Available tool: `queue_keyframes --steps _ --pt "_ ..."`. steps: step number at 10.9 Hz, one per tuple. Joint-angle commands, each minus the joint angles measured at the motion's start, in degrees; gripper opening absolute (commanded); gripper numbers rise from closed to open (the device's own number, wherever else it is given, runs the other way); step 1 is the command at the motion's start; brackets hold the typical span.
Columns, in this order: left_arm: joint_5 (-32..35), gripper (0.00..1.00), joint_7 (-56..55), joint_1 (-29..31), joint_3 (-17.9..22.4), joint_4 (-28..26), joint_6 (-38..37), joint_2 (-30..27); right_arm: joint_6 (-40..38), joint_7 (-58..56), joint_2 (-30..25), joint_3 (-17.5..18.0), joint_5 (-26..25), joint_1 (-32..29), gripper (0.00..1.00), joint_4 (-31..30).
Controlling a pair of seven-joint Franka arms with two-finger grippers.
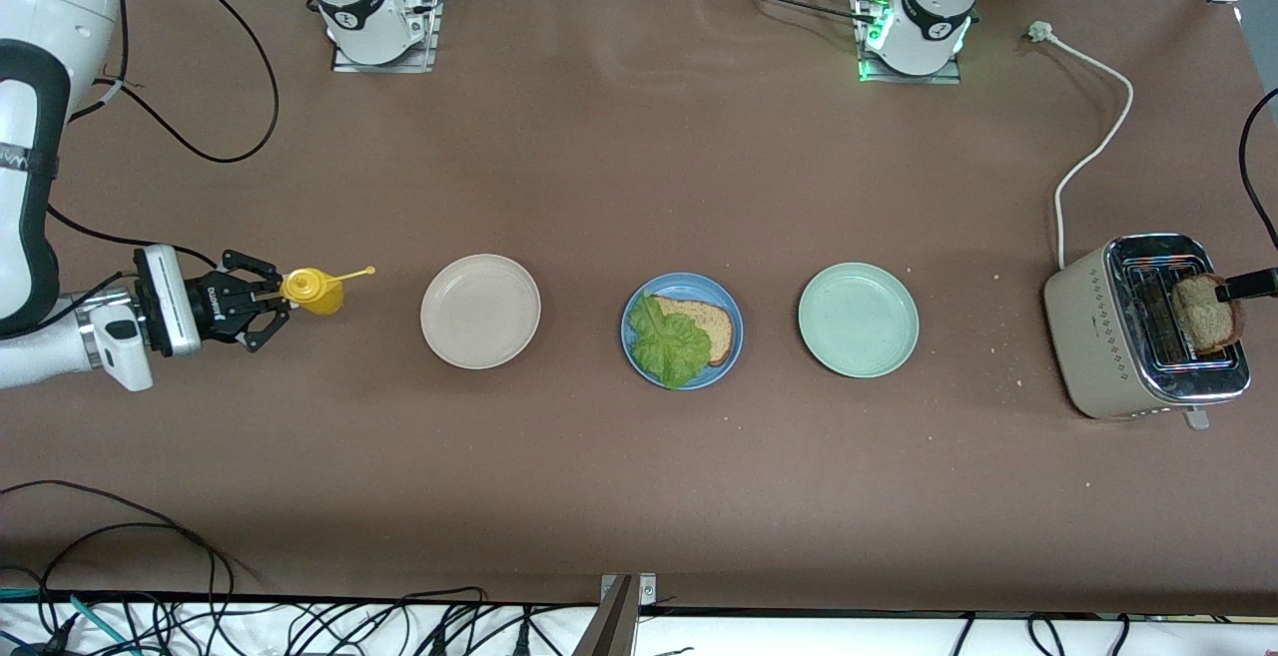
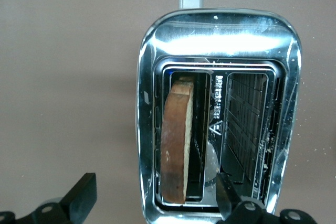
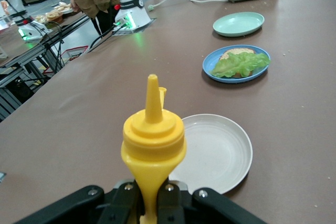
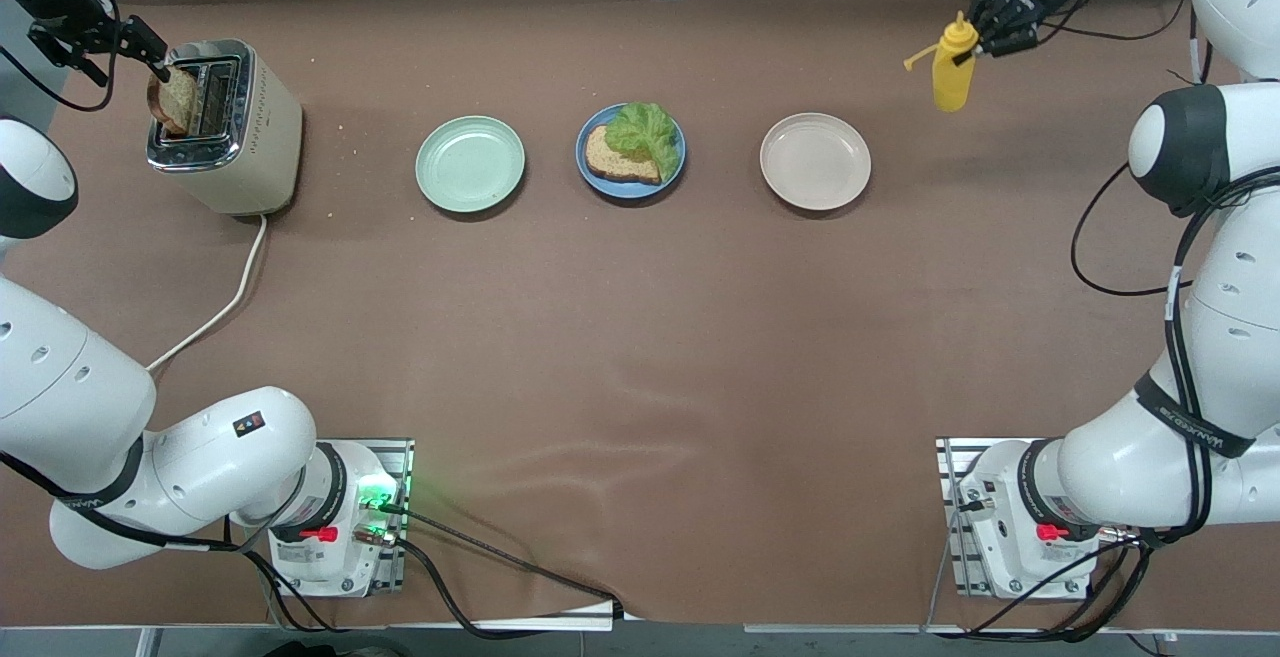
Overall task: Make sandwich in blue plate with both arms
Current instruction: 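Carry the mustard bottle back beside the white plate with the right gripper, then set the mustard down while the left gripper lifts the second bread slice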
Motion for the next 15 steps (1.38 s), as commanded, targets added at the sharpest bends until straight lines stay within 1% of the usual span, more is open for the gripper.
queue_keyframes --steps 1,2,3,4,5,6,7,8,11,13,15 --pt "0.97 1.00 1.10 0.18 -0.97 1.99 1.42 2.23 -0.21 -11.90 -0.57 0.80 2.73 -1.76 0.00 -7.99" --pt "0.97 1.00 1.10 0.26 -0.97 1.99 2.04 2.76 0.23 -12.97 -0.48 0.80 2.73 -1.77 0.00 -8.97" --pt "0.97 0.85 1.27 0.26 -0.97 1.99 2.05 2.93 0.50 -13.07 -0.40 0.80 2.90 -1.59 0.00 -9.07" --pt "1.05 0.61 1.54 0.26 -0.97 1.99 2.05 3.11 1.11 -13.07 -0.39 0.88 2.91 -1.42 0.00 -9.07" --pt "1.05 0.46 1.54 0.35 -0.97 2.08 2.31 3.37 1.20 -13.16 0.04 0.88 3.08 -1.41 0.00 -9.24" --pt "1.14 0.25 1.54 0.35 -0.97 2.08 2.92 3.38 1.64 -13.60 0.74 0.88 3.78 -1.33 0.00 -9.24" --pt "1.32 0.08 1.54 0.35 -0.97 1.99 2.92 3.46 2.17 -13.95 1.18 0.88 4.74 -1.24 0.00 -9.24" --pt "1.40 0.00 1.54 0.35 -0.97 1.99 3.01 3.64 2.69 -13.95 1.36 0.88 5.19 -1.33 0.00 -9.16" --pt "1.58 0.00 2.50 0.09 -1.15 2.17 2.58 2.94 2.78 -15.78 1.37 0.80 4.76 -1.15 0.00 -9.85" --pt "0.97 0.00 5.22 0.09 -1.41 2.17 1.35 0.40 8.12 -16.93 -3.88 1.58 4.05 -1.15 0.00 -19.30" --pt "0.97 0.00 5.32 -0.09 -1.76 2.35 -3.30 -3.37 14.18 -22.80 -7.93 2.37 4.05 -1.15 0.00 -28.09"
